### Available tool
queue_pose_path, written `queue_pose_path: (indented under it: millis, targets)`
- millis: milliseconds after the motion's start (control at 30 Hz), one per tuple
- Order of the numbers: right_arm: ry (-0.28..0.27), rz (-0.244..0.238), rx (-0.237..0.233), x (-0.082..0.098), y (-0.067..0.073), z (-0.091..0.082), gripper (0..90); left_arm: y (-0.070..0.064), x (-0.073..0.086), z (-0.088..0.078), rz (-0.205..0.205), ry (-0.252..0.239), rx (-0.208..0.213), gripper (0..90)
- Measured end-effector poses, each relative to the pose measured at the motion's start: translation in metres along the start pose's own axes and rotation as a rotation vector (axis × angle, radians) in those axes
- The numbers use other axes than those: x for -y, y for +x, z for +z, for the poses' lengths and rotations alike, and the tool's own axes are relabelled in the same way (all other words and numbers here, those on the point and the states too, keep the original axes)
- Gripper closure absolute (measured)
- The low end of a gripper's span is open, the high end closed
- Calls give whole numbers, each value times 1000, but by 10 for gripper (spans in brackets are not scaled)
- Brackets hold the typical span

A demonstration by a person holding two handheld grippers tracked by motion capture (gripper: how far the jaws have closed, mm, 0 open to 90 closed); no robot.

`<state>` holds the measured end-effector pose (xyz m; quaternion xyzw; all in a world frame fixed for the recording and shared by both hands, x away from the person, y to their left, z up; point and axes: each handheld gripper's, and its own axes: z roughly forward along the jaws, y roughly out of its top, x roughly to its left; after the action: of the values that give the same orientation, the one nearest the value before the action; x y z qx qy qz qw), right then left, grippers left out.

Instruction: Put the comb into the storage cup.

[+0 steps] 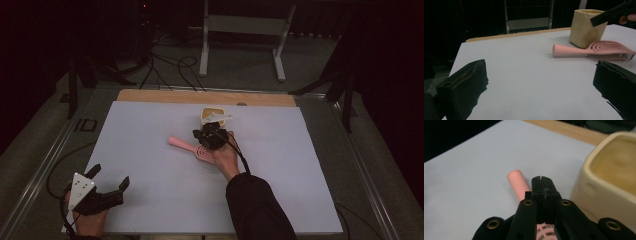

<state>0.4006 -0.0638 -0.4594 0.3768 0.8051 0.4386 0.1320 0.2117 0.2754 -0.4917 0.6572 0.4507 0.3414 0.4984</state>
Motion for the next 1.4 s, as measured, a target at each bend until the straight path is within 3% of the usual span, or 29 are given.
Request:
queue_pose_path:
  millis: [167, 233, 300, 533, 800, 1067, 1400]
  targets:
    - [71, 16, 26, -1, 5, 22, 900, 0, 0, 0, -2, -2, 2, 1]
    - [71, 16, 26, -1, 5, 22, 900, 0, 0, 0, -2, -2, 2, 1]
    - [112, 27, 40, -1, 8, 37, 900, 1, 0, 0, -4, -4, 4, 1]
    - [204, 24, 88, 9, 11, 56, 900, 2, 0, -1, -10, -10, 4, 1]
    - [296, -9, 116, 15, 14, 57, 900, 1, 0, -1, -7, -8, 5, 1]
    - [351, -42, 125, 22, 21, 53, 900, 2, 0, -1, -11, -7, 3, 1]
    - [347, -64, 82, 40, 16, 33, 900, 2, 1, -1, -10, -2, 1, 2]
